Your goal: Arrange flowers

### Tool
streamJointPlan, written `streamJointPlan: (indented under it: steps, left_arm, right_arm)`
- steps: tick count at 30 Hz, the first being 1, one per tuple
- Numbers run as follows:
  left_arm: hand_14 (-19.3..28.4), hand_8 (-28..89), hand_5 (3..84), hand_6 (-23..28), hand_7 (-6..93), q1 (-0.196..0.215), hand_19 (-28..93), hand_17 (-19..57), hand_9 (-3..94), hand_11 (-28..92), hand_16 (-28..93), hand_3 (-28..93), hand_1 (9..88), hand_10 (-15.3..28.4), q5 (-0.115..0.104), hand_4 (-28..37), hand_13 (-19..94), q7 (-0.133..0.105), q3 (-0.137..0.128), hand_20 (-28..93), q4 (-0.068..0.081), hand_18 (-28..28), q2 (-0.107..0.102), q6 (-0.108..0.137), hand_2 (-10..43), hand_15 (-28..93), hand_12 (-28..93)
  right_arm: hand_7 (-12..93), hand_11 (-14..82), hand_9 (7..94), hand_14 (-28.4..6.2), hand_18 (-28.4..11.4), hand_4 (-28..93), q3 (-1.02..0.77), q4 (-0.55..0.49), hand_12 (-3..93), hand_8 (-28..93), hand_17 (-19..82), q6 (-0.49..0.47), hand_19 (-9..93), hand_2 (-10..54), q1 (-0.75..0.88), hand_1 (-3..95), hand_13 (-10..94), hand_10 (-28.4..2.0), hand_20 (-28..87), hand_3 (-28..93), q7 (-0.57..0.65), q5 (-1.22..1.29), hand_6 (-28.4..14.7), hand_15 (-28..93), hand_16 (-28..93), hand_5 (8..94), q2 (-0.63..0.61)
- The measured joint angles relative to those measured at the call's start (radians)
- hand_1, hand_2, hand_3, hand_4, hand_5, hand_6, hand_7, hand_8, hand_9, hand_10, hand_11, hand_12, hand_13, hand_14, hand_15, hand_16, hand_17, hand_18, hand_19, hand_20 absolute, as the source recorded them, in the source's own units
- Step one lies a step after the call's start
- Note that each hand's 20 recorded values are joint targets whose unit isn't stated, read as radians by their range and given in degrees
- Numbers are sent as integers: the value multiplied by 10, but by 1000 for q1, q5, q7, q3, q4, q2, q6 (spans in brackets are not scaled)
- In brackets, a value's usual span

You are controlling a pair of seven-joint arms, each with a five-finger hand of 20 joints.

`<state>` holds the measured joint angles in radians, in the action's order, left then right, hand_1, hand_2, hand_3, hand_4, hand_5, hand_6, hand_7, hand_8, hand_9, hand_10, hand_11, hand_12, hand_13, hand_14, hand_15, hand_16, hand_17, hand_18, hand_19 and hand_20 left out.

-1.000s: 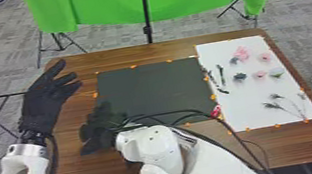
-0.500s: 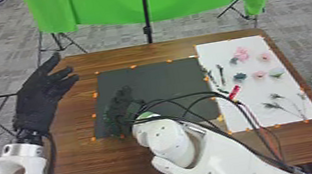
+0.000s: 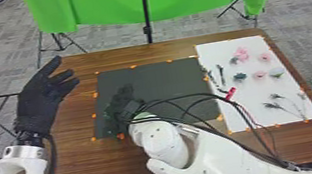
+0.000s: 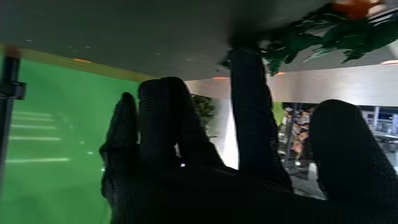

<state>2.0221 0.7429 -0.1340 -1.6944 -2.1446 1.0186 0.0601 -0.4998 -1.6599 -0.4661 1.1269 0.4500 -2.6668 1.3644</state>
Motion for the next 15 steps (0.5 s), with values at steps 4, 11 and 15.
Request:
streamJointPlan:
  steps: [4,11,15]
  left_arm:
    - [270,-102,349,65,135,33,539,-81,354,254,-65,784,239,192,-16,-266,266,-91,0,149,-19,284,-20,38,55,517,123]
    - [271,-103,350,66,135,93,539,-81,355,254,-66,785,240,193,-26,-264,267,-122,-19,149,-38,284,-34,62,56,516,122]
    - [271,-103,350,66,136,96,539,-81,356,254,-65,787,241,193,-26,-262,267,-108,-21,149,-38,284,-30,62,56,517,121]
  right_arm:
    - [131,359,256,-269,-222,-283,8,32,151,-141,-100,10,659,233,-34,71,57,-266,403,732,-1,1,25,848,-29,546,-1]
    - [138,364,273,-271,-232,-283,-20,46,150,-142,-91,17,670,225,-32,69,75,-267,408,736,-3,-17,26,852,-31,553,-5]
    - [143,372,288,-272,-241,-283,-69,29,148,-146,-81,68,680,216,10,69,90,-268,416,744,-26,-13,27,856,-31,559,-2]
